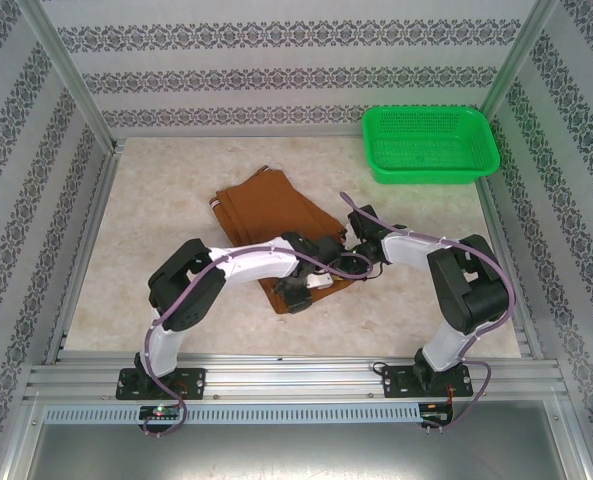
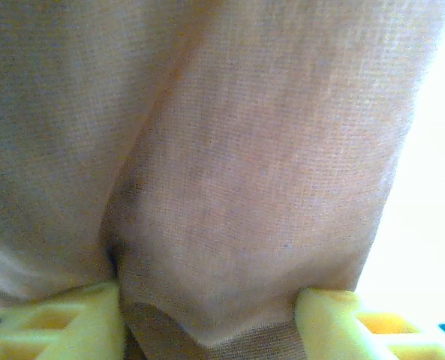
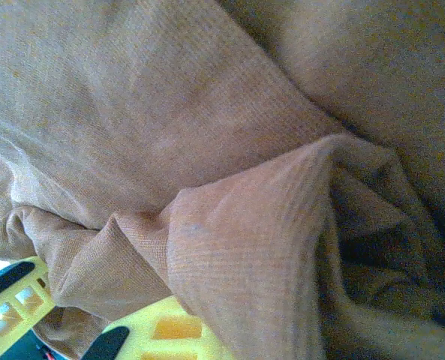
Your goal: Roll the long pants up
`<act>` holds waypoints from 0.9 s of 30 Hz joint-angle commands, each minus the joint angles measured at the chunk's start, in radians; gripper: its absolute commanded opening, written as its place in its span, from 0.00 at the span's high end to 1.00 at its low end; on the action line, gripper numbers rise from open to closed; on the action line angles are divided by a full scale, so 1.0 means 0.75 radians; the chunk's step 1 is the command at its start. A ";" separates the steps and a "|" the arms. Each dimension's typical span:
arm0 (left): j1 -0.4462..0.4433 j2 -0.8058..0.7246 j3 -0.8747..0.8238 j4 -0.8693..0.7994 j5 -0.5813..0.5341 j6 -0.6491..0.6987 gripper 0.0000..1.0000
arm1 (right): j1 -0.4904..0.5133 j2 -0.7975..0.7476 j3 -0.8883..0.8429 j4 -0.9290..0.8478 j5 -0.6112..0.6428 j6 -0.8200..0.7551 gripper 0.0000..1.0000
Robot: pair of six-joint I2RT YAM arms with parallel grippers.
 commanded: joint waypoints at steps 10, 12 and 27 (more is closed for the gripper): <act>-0.024 0.168 -0.131 0.138 0.201 -0.066 1.00 | -0.029 -0.021 -0.022 -0.065 0.105 0.014 1.00; -0.024 0.104 -0.140 0.144 0.275 -0.098 1.00 | -0.043 -0.050 -0.015 -0.082 0.107 0.012 1.00; 0.093 -0.234 -0.267 0.427 1.134 -0.346 1.00 | -0.264 -0.649 0.122 -0.311 0.335 -0.097 0.56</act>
